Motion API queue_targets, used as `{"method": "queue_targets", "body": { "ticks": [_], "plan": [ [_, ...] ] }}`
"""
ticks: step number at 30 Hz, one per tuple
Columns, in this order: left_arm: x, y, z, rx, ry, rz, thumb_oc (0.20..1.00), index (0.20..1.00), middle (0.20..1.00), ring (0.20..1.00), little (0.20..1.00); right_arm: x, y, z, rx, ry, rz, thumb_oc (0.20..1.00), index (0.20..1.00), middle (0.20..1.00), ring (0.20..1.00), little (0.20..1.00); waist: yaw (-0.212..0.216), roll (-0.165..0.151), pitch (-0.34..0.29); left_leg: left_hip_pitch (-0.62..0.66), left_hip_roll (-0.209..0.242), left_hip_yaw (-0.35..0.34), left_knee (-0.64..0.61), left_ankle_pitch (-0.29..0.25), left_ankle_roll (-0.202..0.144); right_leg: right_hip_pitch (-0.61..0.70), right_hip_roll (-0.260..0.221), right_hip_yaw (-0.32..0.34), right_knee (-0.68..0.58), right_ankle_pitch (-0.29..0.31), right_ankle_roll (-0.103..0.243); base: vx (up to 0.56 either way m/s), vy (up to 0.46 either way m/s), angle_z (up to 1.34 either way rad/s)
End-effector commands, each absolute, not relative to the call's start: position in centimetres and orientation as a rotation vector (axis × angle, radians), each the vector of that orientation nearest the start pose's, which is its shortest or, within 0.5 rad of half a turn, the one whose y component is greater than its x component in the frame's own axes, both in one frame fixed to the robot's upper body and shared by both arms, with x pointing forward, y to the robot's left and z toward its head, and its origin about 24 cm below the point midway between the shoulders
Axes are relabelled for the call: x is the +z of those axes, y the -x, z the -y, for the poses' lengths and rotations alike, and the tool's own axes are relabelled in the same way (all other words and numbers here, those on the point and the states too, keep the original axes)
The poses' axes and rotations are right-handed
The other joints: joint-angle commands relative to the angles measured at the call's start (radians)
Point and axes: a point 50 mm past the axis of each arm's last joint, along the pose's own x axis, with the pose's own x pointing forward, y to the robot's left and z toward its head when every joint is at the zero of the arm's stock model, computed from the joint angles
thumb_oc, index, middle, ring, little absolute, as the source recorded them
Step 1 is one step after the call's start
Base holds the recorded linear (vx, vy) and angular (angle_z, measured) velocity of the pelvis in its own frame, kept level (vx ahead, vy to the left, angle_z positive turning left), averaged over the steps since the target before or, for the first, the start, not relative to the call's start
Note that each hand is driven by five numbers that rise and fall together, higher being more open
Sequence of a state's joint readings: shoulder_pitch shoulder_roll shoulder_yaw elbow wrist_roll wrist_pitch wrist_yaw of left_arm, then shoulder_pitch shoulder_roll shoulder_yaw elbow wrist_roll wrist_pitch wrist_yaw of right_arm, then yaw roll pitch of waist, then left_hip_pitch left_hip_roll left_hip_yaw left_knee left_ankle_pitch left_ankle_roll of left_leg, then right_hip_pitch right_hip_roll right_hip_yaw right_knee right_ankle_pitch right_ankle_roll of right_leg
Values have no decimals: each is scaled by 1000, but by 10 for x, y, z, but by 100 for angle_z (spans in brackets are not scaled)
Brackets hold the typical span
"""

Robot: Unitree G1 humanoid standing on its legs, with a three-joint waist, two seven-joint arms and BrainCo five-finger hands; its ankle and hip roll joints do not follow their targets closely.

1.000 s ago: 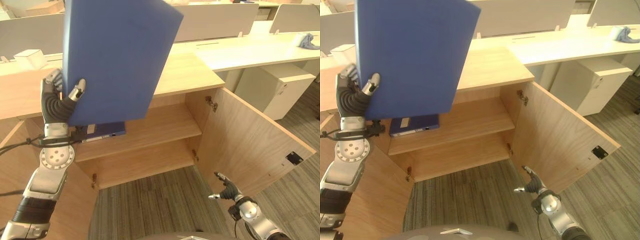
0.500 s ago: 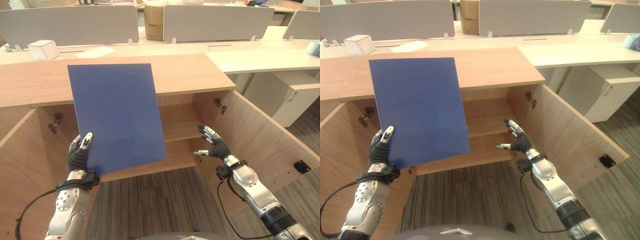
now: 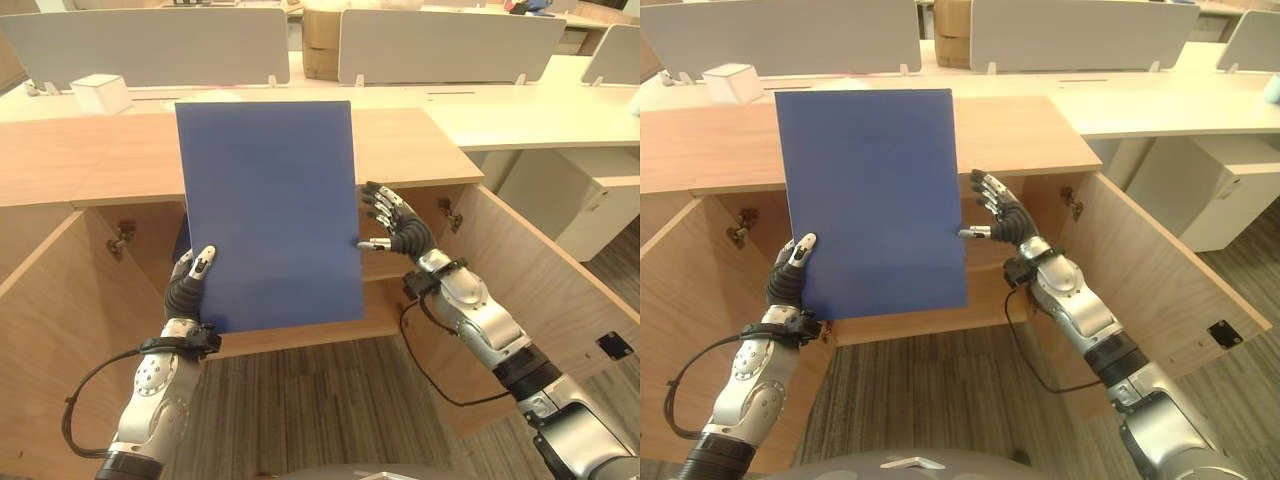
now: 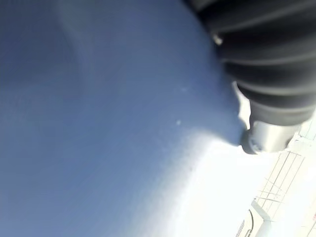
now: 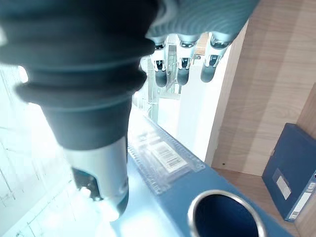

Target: Put the empty folder in the office cabinet

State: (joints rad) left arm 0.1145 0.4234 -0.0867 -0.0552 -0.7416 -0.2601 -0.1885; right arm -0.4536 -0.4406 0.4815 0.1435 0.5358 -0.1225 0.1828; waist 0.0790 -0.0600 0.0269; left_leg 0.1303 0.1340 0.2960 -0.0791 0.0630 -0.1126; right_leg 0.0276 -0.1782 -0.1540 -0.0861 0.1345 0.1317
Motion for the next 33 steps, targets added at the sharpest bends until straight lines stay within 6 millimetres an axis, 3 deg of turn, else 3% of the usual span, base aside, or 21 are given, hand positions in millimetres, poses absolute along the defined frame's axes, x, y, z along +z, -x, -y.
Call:
{"method": "queue_targets", "body": {
  "ticks": [1, 14, 17, 23, 24, 32, 33],
  "plan": [
    [101, -243, -205, -316, 257, 329, 200, 200, 200, 200, 200, 134, -320, 100, 654, -37, 247, 1000, 1000, 1000, 1000, 1000, 14, -12, -17, 4, 18, -62, -8, -76, 2, 18, -71, 17, 2, -5, 57, 0, 0, 0],
    [105, -245, -197, -397, 191, 307, 200, 200, 200, 200, 200, 159, -326, 65, 833, -146, 199, 1000, 1000, 1000, 1000, 1000, 15, -19, -19, 2, 21, -54, -8, -70, -5, 9, -64, 27, 2, 1, 55, -2, -1, -1],
    [105, -245, -197, -397, 191, 308, 200, 200, 200, 200, 200, 159, -326, 65, 833, -145, 199, 1000, 1000, 1000, 1000, 1000, 15, -19, -19, 2, 21, -54, -8, -70, -5, 9, -64, 28, 2, 1, 55, 0, 0, 0],
    [105, -247, -192, -416, 186, 305, 200, 200, 200, 200, 200, 161, -327, 45, 887, -146, 185, 1000, 1000, 1000, 1000, 1000, 19, -16, -18, 1, 23, -53, -8, -67, -7, 8, -63, 27, 2, 1, 53, 0, 0, 0],
    [105, -248, -191, -418, 179, 303, 200, 200, 200, 200, 200, 158, -323, 38, 911, -149, 175, 200, 200, 200, 200, 200, 19, -15, -18, 2, 24, -54, -8, -68, -7, 9, -62, 25, 1, 0, 53, 0, 0, 0],
    [101, -248, -191, -402, 179, 292, 200, 200, 200, 200, 200, 148, -318, 38, 899, -99, 197, 200, 200, 200, 200, 200, 20, -6, -15, -1, 22, -60, -8, -67, -6, 13, -63, 19, 2, -3, 53, 0, 0, 0],
    [92, -245, -199, -335, 158, 269, 200, 200, 200, 200, 200, 140, -315, 48, 852, 1, 238, 200, 200, 200, 200, 200, 22, -2, -12, -2, 19, -65, -8, -68, -3, 15, -64, 18, 3, -6, 53, 0, 0, 0]
  ]
}}
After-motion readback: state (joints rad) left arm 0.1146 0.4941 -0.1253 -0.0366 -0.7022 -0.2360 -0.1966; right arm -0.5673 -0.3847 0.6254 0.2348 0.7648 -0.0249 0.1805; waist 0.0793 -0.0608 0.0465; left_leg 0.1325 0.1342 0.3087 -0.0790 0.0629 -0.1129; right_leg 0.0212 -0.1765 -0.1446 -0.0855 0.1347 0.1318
